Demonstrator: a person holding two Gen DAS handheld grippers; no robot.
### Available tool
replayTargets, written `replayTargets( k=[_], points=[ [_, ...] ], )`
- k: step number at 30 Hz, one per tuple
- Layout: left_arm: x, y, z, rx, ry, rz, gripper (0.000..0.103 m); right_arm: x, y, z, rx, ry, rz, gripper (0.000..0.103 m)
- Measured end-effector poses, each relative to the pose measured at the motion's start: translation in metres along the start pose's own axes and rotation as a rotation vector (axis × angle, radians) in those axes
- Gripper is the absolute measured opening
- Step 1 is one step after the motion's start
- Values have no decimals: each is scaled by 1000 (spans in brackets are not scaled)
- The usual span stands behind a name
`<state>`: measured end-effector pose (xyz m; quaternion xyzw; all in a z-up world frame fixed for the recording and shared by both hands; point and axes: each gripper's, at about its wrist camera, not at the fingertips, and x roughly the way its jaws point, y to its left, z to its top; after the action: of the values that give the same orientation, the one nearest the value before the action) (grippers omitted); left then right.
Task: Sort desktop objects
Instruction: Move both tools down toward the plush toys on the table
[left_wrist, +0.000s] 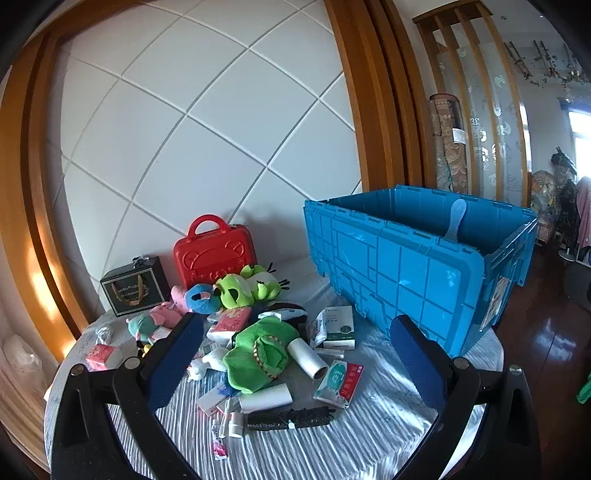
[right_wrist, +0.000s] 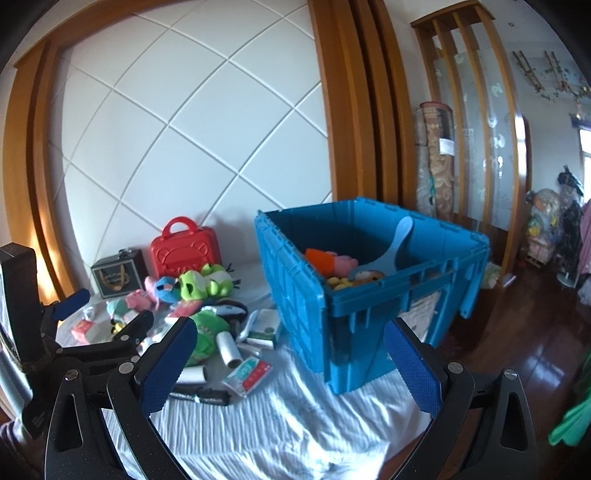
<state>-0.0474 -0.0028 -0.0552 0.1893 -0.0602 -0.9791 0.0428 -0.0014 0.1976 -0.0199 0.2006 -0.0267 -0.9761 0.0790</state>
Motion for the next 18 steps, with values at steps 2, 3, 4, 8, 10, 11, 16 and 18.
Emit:
replayTargets(
  k=[2,3,4,8,10,11,16,18],
  points=[
    [9,7,-8,-8,25,11,103,11,4,-4,-9,19,14,102],
    [14,10,-11,-10,35,18,103,17,7,-5,-9,31,23,102],
    [20,15,-13,-15,44,28,103,22,10,-5,-11,41,31,102],
    [41,35,-18,-31,60,49,103,41,26,-1,-38,47,47,102],
    [54,47,-19,-25,68,55,103,55,36,1,-39,55,55,102],
    [61,54,-19,-21,67,61,103,61,39,2,-41,62,53,102],
    [95,104,-28,-26,88,78,103,101,72,5,-41,86,70,102],
    [105,127,-37,1,96,105,103,119,85,5,-42,106,86,102]
  ],
)
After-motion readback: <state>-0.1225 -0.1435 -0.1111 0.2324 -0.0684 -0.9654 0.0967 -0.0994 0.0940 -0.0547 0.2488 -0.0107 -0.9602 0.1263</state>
